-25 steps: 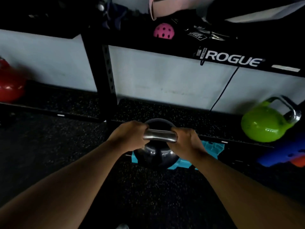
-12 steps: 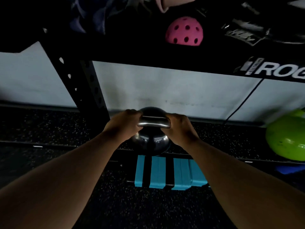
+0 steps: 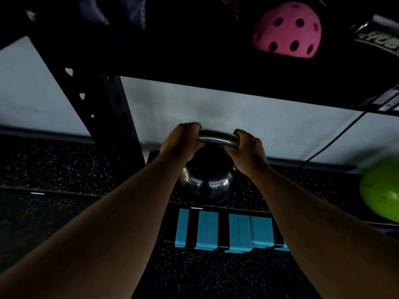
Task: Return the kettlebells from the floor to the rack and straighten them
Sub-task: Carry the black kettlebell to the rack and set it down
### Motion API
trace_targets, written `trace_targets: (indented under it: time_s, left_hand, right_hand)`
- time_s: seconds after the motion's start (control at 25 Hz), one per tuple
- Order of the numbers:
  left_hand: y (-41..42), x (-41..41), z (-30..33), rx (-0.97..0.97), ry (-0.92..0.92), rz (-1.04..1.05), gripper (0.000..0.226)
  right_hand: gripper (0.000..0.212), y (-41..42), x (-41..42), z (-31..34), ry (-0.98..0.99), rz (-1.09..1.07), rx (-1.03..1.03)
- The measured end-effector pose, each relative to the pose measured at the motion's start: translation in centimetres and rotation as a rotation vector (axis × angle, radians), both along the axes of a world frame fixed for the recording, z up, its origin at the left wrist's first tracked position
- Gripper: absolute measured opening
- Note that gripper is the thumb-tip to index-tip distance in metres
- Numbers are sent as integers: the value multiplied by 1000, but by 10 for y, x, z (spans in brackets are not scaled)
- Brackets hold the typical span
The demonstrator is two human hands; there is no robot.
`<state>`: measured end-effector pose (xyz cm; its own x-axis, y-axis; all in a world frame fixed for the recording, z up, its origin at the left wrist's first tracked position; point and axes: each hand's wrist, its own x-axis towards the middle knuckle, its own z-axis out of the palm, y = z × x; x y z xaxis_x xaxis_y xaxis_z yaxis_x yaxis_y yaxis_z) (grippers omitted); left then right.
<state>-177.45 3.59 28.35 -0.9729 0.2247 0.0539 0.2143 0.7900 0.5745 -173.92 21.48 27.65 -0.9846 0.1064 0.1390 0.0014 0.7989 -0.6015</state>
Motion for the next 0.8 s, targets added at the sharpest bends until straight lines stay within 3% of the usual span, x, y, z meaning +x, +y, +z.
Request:
trace_targets:
  time_s: [0.16, 0.32, 0.44, 0.52, 0.8]
  left_hand:
    - [2, -6, -4, 21, -19, 37, 10]
    - [5, -4, -3, 53, -21, 96, 15]
    - [-1, 13, -7, 128, -118, 135, 74]
    - [-19, 40, -14, 50, -118, 147, 93]
    - [-102, 159, -27, -157, -158, 223, 58]
  right_hand:
    - [19, 3, -9, -5, 27, 33, 4]
    - [19, 9, -9, 1, -73, 60, 20]
    - [50, 8, 0, 12, -117, 112, 107]
    - [62, -4, 17, 22, -21, 239, 210]
    - [54, -67, 67, 40, 119, 487, 372]
